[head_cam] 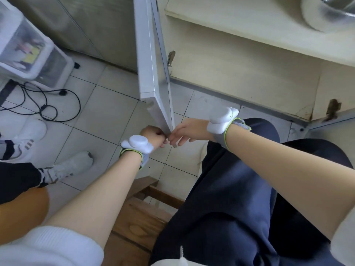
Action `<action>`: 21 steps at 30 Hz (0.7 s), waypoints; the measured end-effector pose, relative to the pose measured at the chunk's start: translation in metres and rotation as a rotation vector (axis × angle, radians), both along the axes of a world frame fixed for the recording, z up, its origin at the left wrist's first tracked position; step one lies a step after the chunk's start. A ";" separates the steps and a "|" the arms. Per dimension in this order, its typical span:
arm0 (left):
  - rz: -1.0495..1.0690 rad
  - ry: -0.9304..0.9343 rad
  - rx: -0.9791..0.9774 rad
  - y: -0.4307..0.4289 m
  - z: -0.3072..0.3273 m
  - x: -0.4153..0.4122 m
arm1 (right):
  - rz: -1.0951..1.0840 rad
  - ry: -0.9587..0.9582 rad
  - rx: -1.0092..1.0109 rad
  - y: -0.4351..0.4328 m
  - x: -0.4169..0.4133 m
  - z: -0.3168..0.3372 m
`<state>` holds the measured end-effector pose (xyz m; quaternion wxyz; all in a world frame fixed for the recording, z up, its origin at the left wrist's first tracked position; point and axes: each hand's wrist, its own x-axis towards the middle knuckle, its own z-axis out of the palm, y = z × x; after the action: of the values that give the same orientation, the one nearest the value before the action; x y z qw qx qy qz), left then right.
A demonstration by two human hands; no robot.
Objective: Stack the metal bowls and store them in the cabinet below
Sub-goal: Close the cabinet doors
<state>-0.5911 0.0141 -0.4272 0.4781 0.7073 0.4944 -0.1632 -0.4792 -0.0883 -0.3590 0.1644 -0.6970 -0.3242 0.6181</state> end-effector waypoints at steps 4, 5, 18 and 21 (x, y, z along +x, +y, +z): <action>-0.113 0.076 -0.001 -0.008 0.003 0.021 | -0.088 0.006 -0.003 -0.015 0.010 0.002; -0.130 0.085 -0.001 -0.010 0.004 0.026 | -0.105 0.006 -0.005 -0.018 0.012 0.002; -0.323 0.022 -0.097 -0.033 0.014 0.077 | -0.328 -0.027 -0.015 -0.059 0.055 -0.005; -0.306 -0.045 -0.110 -0.033 0.015 0.087 | -0.390 -0.024 -0.017 -0.066 0.065 -0.008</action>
<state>-0.5043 -0.0189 -0.4121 0.4969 0.7504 0.3605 -0.2450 -0.4142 -0.1545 -0.3668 0.2712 -0.7553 -0.1798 0.5689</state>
